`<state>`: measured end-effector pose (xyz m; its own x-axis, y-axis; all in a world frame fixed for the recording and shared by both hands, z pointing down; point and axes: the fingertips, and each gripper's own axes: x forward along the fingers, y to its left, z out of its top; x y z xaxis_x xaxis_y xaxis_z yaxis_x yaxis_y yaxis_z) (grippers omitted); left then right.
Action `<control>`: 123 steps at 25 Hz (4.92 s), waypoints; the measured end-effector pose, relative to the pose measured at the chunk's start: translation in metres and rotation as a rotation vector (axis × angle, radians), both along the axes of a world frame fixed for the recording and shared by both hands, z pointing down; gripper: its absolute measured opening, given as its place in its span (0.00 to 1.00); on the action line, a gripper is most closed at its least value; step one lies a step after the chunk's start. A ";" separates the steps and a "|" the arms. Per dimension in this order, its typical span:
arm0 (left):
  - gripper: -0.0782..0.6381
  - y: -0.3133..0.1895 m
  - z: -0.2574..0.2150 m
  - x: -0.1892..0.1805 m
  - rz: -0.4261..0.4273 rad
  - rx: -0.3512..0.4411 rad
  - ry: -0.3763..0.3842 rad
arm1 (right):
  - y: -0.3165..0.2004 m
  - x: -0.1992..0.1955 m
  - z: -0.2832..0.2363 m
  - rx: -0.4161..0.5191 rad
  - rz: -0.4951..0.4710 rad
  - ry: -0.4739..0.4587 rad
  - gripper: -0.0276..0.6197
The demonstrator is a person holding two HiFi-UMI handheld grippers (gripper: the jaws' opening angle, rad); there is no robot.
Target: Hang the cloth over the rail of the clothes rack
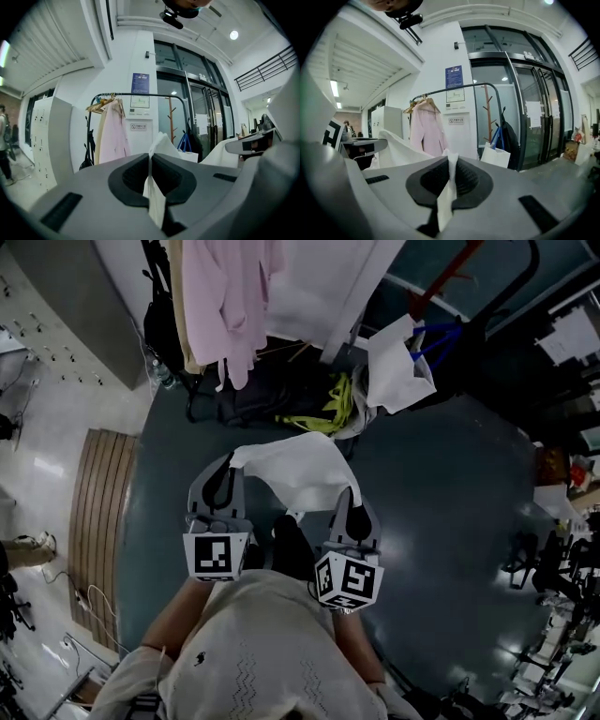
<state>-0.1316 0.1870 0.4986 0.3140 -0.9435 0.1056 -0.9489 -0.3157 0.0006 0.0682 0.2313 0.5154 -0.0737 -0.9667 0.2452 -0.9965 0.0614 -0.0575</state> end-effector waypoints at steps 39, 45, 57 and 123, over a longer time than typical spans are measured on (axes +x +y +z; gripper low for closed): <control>0.13 -0.413 -0.083 0.008 -0.058 0.166 -0.074 | -0.404 0.114 -0.107 0.195 0.132 0.080 0.08; 0.13 -0.462 -0.131 -0.028 -0.054 0.274 -0.067 | -0.438 0.108 -0.134 0.242 0.170 0.054 0.08; 0.14 -0.496 -0.187 -0.036 -0.036 0.301 -0.089 | -0.468 0.108 -0.214 0.388 0.158 0.091 0.08; 0.14 -0.611 -0.578 0.013 -0.199 0.841 -0.373 | -0.588 0.149 -0.625 0.912 0.106 0.388 0.08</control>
